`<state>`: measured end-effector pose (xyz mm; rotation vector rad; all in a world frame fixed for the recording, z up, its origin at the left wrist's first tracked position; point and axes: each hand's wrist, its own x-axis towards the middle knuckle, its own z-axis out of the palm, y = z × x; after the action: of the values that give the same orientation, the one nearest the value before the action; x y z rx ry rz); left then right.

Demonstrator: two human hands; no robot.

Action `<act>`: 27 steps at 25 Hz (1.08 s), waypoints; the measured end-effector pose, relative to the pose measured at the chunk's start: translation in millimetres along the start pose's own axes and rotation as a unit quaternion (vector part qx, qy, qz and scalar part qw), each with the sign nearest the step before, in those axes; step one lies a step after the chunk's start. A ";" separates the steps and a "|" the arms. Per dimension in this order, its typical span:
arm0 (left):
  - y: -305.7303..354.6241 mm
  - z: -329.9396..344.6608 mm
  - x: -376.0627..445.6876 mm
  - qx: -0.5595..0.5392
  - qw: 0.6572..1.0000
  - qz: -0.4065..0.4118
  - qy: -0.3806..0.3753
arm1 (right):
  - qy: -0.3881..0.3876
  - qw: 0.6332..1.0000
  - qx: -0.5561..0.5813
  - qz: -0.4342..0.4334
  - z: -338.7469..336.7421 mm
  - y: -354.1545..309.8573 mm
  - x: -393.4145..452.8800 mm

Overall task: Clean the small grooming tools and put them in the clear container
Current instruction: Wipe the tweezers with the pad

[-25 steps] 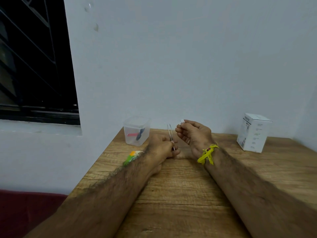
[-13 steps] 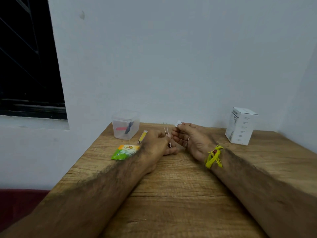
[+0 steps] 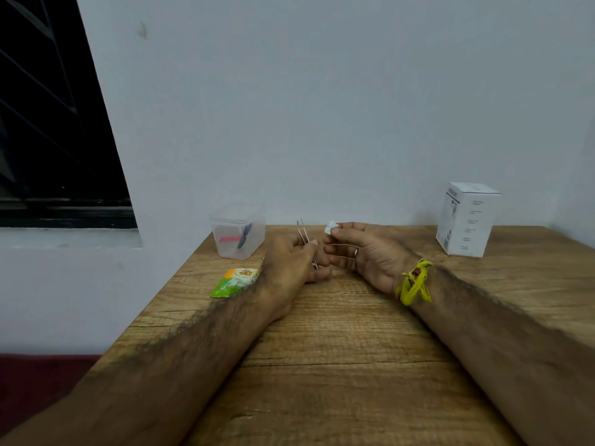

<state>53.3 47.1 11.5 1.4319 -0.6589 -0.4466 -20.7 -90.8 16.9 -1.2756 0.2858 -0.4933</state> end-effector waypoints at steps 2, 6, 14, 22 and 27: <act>1.5 -1.4 -0.6 0.017 0.999 0.028 -0.002 | -0.019 0.999 -0.030 0.004 0.6 1.1 -0.7; 2.1 -3.4 -1.8 0.041 0.998 0.047 -0.020 | -0.053 0.996 -0.072 -0.002 1.0 2.7 0.6; 1.1 -4.7 -0.7 0.038 0.998 0.034 -0.031 | -0.044 0.996 -0.070 -0.014 3.8 4.6 -2.9; 1.0 -5.0 0.1 0.034 0.999 0.026 -0.020 | -0.023 0.997 -0.074 -0.029 8.8 6.5 -5.4; 0.8 -5.5 -0.3 0.021 0.999 0.026 -0.036 | 0.023 0.998 -0.042 -0.032 10.9 9.4 -4.2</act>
<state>56.6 51.6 12.2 1.4396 -0.7654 -0.4471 -17.4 -77.6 10.7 -1.3596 0.3074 -0.5710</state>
